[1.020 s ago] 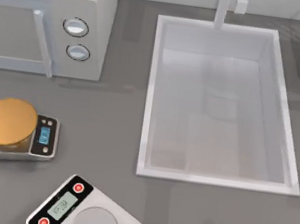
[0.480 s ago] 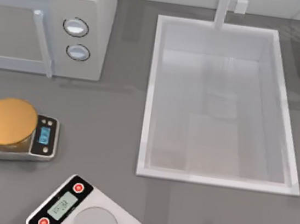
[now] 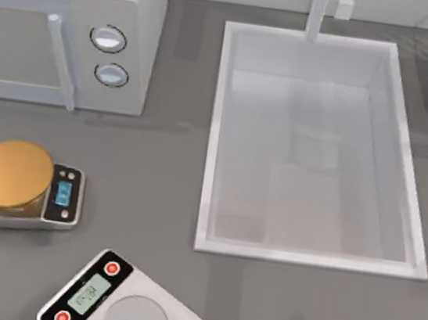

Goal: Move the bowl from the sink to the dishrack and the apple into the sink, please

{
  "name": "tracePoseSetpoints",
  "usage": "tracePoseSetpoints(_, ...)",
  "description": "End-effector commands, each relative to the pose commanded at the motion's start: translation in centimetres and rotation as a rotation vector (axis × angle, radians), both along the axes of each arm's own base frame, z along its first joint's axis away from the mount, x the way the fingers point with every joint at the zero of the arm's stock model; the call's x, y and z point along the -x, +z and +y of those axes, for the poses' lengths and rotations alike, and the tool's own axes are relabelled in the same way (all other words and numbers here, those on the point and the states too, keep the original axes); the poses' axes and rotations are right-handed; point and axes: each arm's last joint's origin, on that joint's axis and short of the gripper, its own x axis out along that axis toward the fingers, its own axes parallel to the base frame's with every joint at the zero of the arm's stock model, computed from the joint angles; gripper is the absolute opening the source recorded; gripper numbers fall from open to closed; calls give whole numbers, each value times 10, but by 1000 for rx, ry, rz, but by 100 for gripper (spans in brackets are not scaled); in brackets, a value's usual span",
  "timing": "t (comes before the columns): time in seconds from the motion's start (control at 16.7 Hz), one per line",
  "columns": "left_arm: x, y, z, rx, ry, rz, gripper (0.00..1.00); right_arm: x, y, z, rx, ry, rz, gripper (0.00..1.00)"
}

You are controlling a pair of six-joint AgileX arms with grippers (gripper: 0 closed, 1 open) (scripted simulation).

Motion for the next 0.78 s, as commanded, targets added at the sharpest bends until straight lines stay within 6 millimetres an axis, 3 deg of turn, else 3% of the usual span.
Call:
tracePoseSetpoints(0.36,0,0,0,0,0,0,100,-1,8,-2,20,-21,71,100)
tracePoseSetpoints(0.6,0,0,0,0,0,0,100,-10,29,-10,69,-71,322,100)
tracePoseSetpoints(0.78,0,0,0,0,0,0,100,-27,45,-19,97,-101,597,100)
